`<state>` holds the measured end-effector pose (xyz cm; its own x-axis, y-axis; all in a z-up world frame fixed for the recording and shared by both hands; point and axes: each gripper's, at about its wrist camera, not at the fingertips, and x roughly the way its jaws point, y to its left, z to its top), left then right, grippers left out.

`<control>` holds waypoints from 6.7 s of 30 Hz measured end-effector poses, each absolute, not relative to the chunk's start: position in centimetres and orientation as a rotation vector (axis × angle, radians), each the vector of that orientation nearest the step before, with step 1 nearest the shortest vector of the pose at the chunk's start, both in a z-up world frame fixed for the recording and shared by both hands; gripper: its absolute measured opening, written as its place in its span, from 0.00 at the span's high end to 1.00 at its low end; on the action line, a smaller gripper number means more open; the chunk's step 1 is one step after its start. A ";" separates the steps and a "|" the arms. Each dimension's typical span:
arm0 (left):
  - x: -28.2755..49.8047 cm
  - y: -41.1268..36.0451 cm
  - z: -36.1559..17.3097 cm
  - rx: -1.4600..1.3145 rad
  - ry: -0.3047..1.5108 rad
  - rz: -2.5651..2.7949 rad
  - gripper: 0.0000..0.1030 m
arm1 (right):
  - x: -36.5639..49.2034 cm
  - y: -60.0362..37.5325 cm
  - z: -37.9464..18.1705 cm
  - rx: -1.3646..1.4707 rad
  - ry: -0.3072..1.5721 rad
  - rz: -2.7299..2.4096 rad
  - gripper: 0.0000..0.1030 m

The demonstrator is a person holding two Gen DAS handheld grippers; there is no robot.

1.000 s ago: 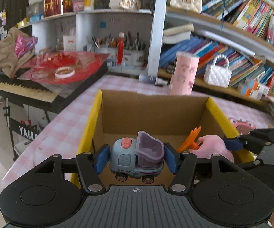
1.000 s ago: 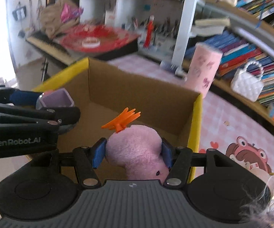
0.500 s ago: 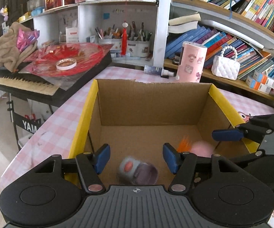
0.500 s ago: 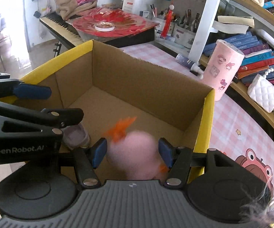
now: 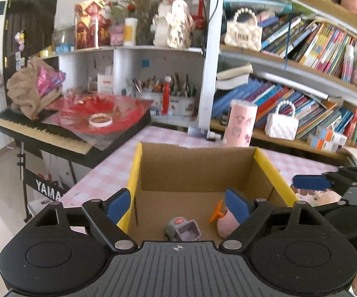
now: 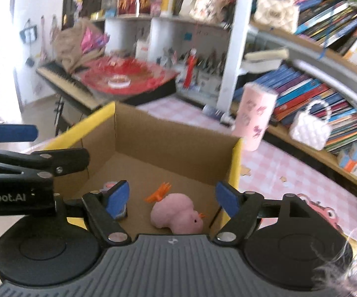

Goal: Organize objects

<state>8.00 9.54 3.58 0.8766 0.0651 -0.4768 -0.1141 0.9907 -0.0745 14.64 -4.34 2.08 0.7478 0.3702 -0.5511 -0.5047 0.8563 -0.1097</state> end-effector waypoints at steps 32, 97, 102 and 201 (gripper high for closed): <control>-3.2 9.0 -1.1 -0.039 0.729 -0.002 0.09 | -1.6 -7.9 -2.0 -0.162 0.692 0.150 0.16; 4.3 -9.5 -2.6 0.071 0.784 -0.301 0.11 | 2.4 -26.4 -2.8 -0.008 0.783 -0.116 0.17; 6.0 -11.7 -3.1 0.069 0.765 -0.267 0.24 | 4.2 -28.3 -2.6 -0.004 0.750 -0.065 0.26; 4.1 -5.8 -2.0 -0.122 0.784 -0.317 0.80 | 4.9 -24.2 -0.6 -0.005 0.712 0.134 0.62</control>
<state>4.12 -5.81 -1.95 0.6634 -0.3248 -0.6741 0.2349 0.9457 -0.2245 4.89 -24.24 -0.64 0.7485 0.1208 -0.6520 -0.1243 0.9914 0.0409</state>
